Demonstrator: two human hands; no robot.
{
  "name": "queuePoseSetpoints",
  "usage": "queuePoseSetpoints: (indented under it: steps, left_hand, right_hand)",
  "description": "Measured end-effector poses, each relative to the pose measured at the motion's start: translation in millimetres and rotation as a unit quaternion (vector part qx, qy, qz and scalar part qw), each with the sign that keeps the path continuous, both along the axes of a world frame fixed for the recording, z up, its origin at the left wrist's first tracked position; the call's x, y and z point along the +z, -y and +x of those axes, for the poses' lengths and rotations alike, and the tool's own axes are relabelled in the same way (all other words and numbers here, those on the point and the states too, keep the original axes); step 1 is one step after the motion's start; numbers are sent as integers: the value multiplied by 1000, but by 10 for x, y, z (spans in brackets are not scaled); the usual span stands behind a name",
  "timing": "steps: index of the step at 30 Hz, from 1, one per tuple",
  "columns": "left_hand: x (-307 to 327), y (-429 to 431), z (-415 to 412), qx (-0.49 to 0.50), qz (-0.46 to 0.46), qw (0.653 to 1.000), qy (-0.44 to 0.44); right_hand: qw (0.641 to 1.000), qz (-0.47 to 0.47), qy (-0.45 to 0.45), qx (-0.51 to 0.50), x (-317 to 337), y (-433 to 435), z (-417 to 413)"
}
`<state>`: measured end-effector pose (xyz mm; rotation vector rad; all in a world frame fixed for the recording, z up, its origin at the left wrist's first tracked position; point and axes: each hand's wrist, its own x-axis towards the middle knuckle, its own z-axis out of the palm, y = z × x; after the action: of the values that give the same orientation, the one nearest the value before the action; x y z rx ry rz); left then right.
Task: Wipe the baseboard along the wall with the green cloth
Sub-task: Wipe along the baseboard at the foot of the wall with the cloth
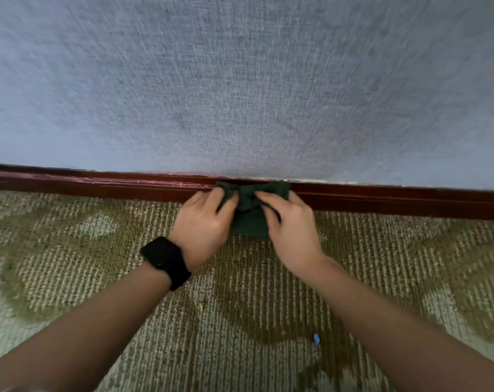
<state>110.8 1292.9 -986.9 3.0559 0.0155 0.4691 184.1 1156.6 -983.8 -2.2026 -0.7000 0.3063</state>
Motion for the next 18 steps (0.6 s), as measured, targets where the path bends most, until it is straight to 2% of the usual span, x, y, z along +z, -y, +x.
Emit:
queuePoseSetpoints:
  steps: [5,10,14,18]
  left_hand:
    - [-25,53,-34,44,-56,997,9]
    - [-77,423,253,-18,-79,996,48]
    - [-121,261,231,-55,-41,996,61]
    - [-124,-154,-34,-23,7,999,46]
  right_hand:
    - [1000,-2,-19,8,5,-6,-14]
    - [998,-32,1,-49,62,430,159]
    - [997,-47,39,-49,78,307,100]
    - [999,-32,16,-21,36,-106,-40]
